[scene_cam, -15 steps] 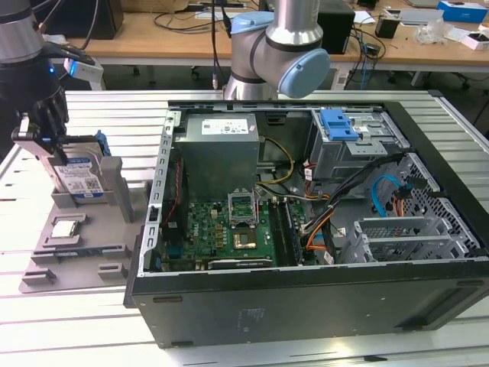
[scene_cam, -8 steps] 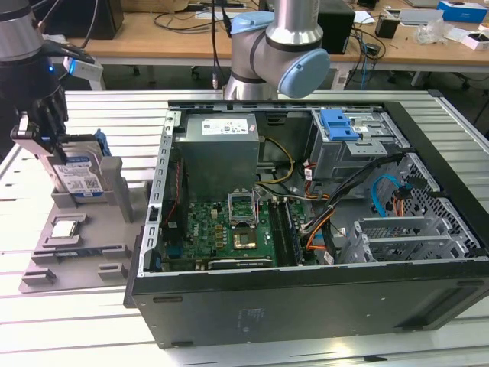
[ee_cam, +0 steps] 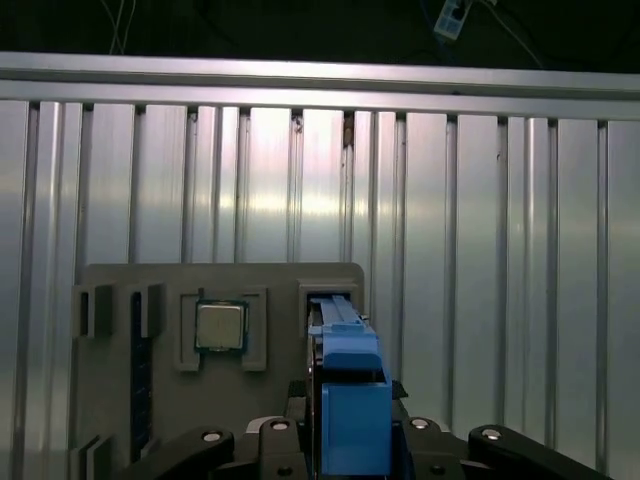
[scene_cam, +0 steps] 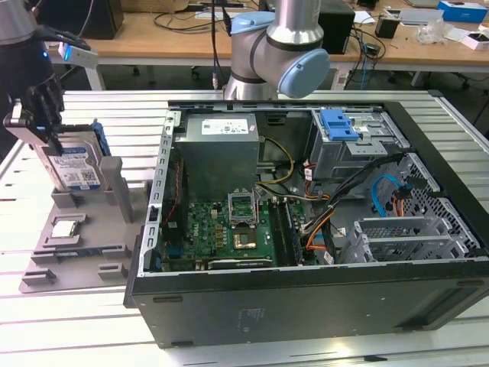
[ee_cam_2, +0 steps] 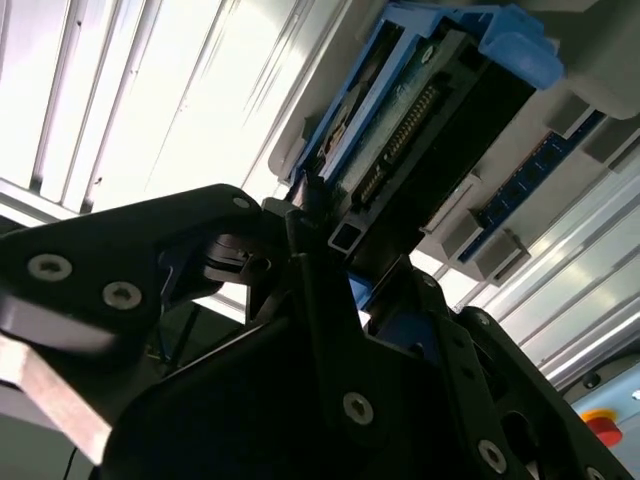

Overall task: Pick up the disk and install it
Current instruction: 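Pick up the disk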

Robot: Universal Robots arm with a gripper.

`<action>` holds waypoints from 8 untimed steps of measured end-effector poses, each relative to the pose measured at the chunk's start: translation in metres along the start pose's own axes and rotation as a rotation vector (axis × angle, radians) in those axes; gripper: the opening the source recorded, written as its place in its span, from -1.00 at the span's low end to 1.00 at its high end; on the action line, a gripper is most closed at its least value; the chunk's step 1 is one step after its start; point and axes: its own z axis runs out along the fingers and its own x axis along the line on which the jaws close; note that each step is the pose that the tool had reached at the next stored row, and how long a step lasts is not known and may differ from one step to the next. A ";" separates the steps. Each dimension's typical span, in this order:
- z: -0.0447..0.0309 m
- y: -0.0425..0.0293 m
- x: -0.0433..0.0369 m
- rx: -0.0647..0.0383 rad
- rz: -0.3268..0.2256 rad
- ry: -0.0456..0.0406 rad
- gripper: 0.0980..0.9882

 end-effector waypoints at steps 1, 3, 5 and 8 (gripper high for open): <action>-0.0025 0.0001 -0.0001 0.000 0.000 -0.0001 -0.40; -0.0083 0.0004 -0.0004 0.000 0.000 0.0000 -0.40; -0.0139 0.0007 -0.0007 0.000 0.000 0.0000 -0.40; -0.0249 0.0012 -0.0012 0.000 0.000 0.0000 -0.40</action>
